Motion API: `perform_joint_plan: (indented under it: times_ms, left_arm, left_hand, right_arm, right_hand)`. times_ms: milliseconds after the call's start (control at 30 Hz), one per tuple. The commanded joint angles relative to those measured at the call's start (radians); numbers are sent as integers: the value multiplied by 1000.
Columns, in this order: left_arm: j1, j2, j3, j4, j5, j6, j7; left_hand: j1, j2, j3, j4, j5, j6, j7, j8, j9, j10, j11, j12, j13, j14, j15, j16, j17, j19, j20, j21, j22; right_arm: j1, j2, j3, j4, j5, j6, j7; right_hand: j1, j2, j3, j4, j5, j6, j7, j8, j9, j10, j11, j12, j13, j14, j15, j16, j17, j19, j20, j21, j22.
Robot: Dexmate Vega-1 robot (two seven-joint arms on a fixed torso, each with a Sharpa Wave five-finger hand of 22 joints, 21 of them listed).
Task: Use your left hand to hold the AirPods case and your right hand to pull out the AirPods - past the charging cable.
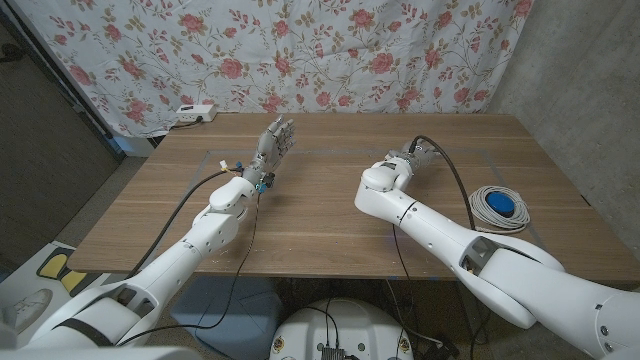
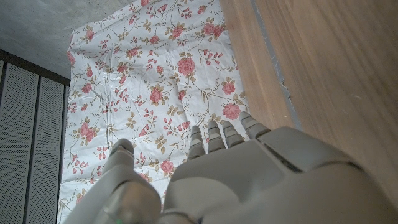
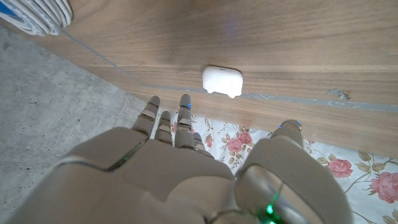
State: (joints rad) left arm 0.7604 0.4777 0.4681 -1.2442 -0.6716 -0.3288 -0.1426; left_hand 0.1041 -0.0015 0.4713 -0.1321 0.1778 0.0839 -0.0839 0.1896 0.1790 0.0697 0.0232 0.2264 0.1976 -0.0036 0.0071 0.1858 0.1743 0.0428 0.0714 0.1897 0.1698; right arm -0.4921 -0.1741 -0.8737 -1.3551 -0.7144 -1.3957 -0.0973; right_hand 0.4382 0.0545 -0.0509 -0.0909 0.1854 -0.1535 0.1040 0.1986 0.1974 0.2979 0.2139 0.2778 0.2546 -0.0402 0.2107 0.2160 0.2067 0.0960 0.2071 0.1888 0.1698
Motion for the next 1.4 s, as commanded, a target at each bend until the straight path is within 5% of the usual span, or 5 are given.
perform_joint_plan:
  times_ms: [33, 1400]
  left_arm:
    - [-1, -2, 1, 5, -2, -1, -6]
    - [-11, -14, -2, 34, -23, -12, -27]
  left_hand:
    - [1, 10, -1, 0, 5, 4, 5, -2, 3, 7, 4, -3, 4, 0, 5, -1, 4, -5, 2, 3, 5]
    - [0, 10, -4, 0, 5, 3, 2, -2, 3, 13, 3, -2, 5, 0, 5, -1, 4, -5, 3, 3, 5]
  right_arm:
    - [31, 14, -20, 54, 64, 0, -32]
    - [128, 92, -51, 278, 269, 13, -195]
  right_hand:
    - [-4, 1, 3, 1, 7, -3, 7, 5, 4, 9, 3, 5, 2, 7, 3, 6, 3, 4, 4, 4, 1]
    - [-51, 43, 8, 29, 2, -12, -6, 3, 4, 22, -9, 28, 36, 3, 5, 2, 9, -6, 8, -2, 2]
